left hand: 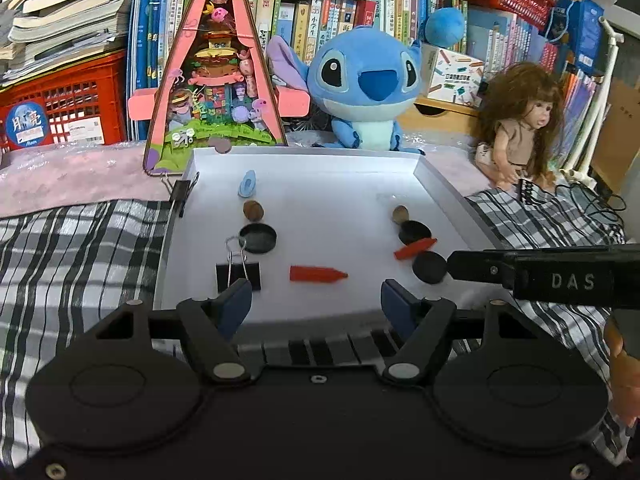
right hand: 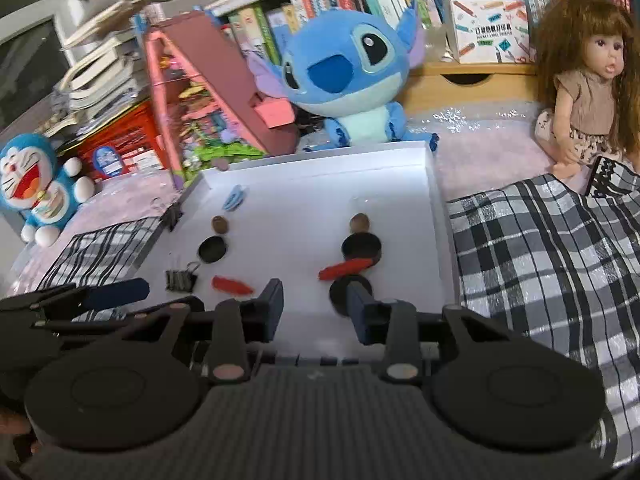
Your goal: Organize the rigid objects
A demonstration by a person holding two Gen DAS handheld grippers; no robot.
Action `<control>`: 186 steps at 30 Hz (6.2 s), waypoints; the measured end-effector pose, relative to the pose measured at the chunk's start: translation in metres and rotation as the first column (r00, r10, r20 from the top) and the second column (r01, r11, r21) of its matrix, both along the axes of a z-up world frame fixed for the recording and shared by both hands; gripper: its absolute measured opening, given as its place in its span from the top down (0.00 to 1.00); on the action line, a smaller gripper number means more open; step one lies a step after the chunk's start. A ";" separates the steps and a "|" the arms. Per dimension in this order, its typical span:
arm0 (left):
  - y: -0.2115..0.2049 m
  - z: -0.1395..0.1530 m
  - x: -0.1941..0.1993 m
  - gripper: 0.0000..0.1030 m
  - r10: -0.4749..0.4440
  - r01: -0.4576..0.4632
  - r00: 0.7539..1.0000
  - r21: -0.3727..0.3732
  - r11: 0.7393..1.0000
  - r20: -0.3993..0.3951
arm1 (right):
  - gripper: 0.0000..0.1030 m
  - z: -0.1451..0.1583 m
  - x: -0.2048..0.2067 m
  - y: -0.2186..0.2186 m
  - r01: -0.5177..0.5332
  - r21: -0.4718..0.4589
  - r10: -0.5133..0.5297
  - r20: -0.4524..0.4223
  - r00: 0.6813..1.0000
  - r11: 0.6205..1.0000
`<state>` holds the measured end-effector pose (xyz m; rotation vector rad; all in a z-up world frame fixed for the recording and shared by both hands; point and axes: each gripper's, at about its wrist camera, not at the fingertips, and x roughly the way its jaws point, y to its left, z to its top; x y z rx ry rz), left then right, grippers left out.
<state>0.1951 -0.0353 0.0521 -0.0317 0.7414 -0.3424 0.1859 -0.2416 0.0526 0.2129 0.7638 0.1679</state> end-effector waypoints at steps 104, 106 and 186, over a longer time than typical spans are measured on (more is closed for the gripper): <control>-0.002 -0.009 -0.137 0.65 0.057 -0.060 0.993 0.029 0.998 0.104 | 0.64 -0.018 -0.161 0.024 -0.037 -0.161 0.074 0.235 0.969 0.986; -0.002 -0.008 -0.135 0.65 0.058 -0.061 0.993 0.029 0.998 0.106 | 0.64 -0.017 -0.159 0.026 -0.036 -0.164 0.075 0.237 0.968 0.986; -0.034 -0.036 0.115 0.64 0.101 -0.100 0.990 0.011 0.995 -0.096 | 0.63 -0.029 0.096 0.003 0.070 -0.128 -0.077 -0.047 0.996 0.989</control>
